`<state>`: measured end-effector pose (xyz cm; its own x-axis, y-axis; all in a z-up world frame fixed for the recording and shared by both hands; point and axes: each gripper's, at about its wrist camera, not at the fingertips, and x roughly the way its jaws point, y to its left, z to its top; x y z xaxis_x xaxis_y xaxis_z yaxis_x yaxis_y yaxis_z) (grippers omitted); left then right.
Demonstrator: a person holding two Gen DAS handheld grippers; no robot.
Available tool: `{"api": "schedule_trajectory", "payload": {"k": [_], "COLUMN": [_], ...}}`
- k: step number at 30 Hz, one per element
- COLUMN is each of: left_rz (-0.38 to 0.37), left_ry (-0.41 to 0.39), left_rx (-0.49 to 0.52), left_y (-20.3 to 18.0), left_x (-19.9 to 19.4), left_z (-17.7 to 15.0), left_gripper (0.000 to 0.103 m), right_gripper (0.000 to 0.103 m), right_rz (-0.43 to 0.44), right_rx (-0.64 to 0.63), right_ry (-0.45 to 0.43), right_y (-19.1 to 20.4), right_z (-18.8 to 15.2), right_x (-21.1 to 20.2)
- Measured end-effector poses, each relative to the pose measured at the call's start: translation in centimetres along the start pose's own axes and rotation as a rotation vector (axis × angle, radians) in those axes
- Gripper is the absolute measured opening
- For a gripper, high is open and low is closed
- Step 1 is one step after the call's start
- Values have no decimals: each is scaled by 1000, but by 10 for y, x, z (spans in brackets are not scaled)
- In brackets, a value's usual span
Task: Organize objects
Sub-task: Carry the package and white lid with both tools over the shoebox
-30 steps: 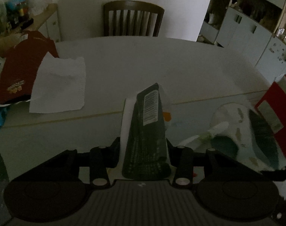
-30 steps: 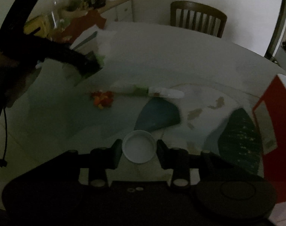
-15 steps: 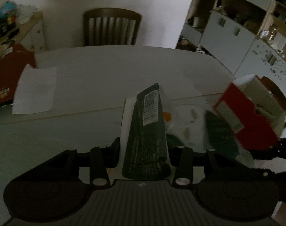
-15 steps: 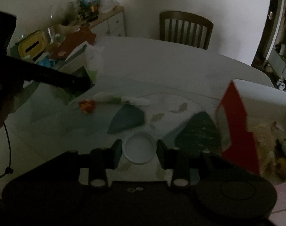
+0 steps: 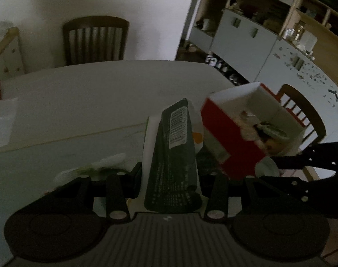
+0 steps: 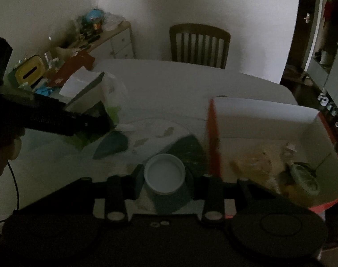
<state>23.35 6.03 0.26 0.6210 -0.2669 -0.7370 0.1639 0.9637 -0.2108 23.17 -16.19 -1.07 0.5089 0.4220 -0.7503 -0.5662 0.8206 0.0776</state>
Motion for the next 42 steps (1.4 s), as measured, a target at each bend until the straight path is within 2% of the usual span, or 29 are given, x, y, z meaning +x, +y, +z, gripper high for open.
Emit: {"api": "schedule_trajectory", "payload": {"k": [12,21,32,42], "left_rz": [-43,-77,-27,20], "left_ry": [26,40,91,121], "left_rx": [69,146,251,325], "left_y": [-87,-147,-201,-228], "left_x": [41,76,132,182], "left_z": [16,41,63,82], "left_gripper": [44,44,44,44], "right_gripper": [38,38,38,38], "right_rz": [-45,-91,-153,-193], "right_rx": [46,111,141,138], "right_ry": [-28,-42,-32,5], "right_y": [-80,-141,-194,-220], "right_z": [-14,-19,-24,-26], "right_x": [-21,-26,-14,12]}}
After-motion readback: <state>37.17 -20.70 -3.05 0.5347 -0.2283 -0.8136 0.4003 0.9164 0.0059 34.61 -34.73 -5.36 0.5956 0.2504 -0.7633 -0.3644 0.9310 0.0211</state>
